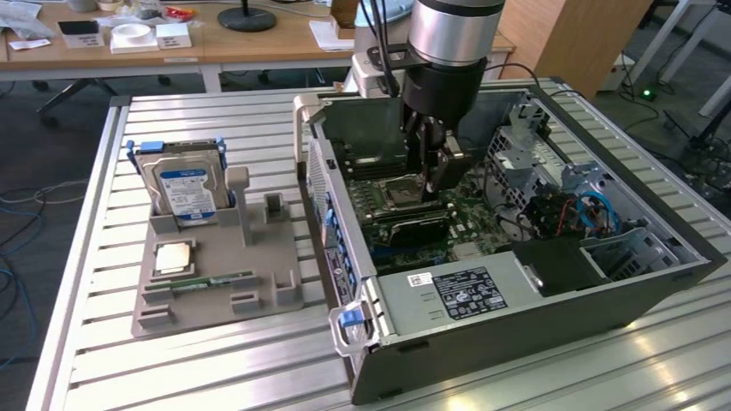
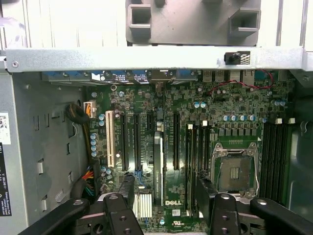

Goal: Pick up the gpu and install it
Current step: 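Press down on the gpu until it lock into place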

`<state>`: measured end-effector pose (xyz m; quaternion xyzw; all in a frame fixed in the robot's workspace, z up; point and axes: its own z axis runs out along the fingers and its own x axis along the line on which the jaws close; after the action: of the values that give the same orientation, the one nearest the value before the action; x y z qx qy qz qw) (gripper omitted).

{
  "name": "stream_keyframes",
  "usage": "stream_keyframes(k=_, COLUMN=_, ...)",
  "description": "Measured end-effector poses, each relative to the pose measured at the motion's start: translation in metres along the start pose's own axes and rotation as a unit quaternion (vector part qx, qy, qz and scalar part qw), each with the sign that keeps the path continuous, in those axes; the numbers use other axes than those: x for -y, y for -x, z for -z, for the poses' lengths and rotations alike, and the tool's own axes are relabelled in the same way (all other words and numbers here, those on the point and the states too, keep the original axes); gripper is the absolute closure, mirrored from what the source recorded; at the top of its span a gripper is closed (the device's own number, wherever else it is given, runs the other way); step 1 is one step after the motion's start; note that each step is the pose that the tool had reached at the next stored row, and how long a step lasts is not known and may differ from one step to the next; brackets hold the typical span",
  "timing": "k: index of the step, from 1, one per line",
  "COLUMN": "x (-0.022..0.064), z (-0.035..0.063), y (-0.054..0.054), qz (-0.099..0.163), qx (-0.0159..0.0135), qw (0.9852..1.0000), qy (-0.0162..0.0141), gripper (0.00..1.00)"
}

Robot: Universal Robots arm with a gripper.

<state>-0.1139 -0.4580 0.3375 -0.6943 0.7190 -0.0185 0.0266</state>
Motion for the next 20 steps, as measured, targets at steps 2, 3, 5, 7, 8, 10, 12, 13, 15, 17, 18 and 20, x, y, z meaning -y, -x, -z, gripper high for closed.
stream_keyframes(k=2, x=0.0000, z=0.0000, y=0.0000, qz=0.000, qx=0.0000, qw=1.0000, qy=0.0000, gripper=0.45)
stream_keyframes(k=3, x=0.0000, z=0.0000, y=0.0000, qz=0.000, qx=0.0000, qw=1.0000, qy=0.0000, gripper=0.45)
stream_keyframes(k=5, x=0.0000, z=0.0000, y=0.0000, qz=0.000, qx=0.0000, qw=1.0000, qy=0.0000, gripper=0.51)
stream_keyframes(k=7, x=0.0000, z=0.0000, y=0.0000, qz=0.000, qx=0.0000, qw=1.0000, qy=0.0000, gripper=0.63)
stream_keyframes(k=8, x=0.0000, z=0.0000, y=0.0000, qz=0.000, qx=0.0000, qw=1.0000, qy=0.0000, gripper=0.63)
stream_keyframes(k=10, x=0.0000, z=0.0000, y=0.0000, qz=0.000, qx=0.0000, qw=1.0000, qy=0.0000, gripper=0.75)
stream_keyframes(k=12, x=0.0000, z=0.0000, y=0.0000, qz=0.000, qx=0.0000, qw=1.0000, qy=0.0000, gripper=0.80)
stream_keyframes(k=13, x=0.0000, z=0.0000, y=0.0000, qz=0.000, qx=0.0000, qw=1.0000, qy=0.0000, gripper=0.86)
stream_keyframes(k=15, x=0.0000, z=0.0000, y=0.0000, qz=0.000, qx=0.0000, qw=1.0000, qy=0.0000, gripper=0.89)
stream_keyframes(k=17, x=0.0000, z=0.0000, y=0.0000, qz=0.000, qx=0.0000, qw=1.0000, qy=0.0000, gripper=0.89)
stream_keyframes(k=18, x=0.0000, z=0.0000, y=0.0000, qz=0.000, qx=0.0000, qw=1.0000, qy=0.0000, gripper=0.89)
stream_keyframes(k=20, x=0.0000, z=0.0000, y=0.0000, qz=0.000, qx=0.0000, qw=1.0000, qy=0.0000, gripper=0.89)
